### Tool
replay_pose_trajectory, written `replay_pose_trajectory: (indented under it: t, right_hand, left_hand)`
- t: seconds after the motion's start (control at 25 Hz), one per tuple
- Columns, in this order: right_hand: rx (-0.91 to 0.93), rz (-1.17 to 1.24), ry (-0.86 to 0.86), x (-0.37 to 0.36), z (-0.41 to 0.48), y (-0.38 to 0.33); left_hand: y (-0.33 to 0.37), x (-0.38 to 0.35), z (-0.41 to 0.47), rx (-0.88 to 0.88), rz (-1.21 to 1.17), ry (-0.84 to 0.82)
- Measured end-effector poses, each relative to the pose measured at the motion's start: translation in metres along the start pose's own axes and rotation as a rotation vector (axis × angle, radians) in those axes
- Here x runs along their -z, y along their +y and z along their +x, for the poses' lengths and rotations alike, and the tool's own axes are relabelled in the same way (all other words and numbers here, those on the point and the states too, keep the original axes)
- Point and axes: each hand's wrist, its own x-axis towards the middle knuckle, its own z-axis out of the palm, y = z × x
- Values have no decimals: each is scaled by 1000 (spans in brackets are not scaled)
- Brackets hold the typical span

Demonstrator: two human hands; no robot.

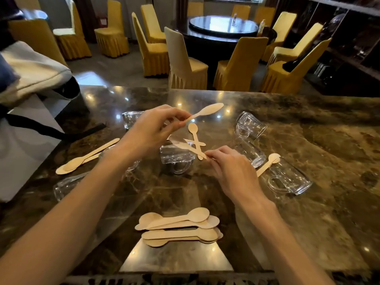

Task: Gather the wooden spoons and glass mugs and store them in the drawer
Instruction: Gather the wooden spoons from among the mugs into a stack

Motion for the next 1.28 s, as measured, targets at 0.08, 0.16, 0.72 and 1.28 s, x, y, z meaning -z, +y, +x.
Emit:
replay_pose_trajectory:
  t: [0.08,0.16,0.72,1.28]
  right_hand:
    - [73,-27,-41,3,-15,-8]
    - [138,-36,-93,1,-32,-16]
    - [219,-38,-260,-23,-103,-32]
    - [136,111,-104,-25,-127,-27]
  left_hand:
    - [7,4,-21,-14,30,-2]
    - [10,5,-45,-26,58,-34]
    - [-5,-22,-160,66,189,-249]
    - [-25,-48,-185,182,241,-389]
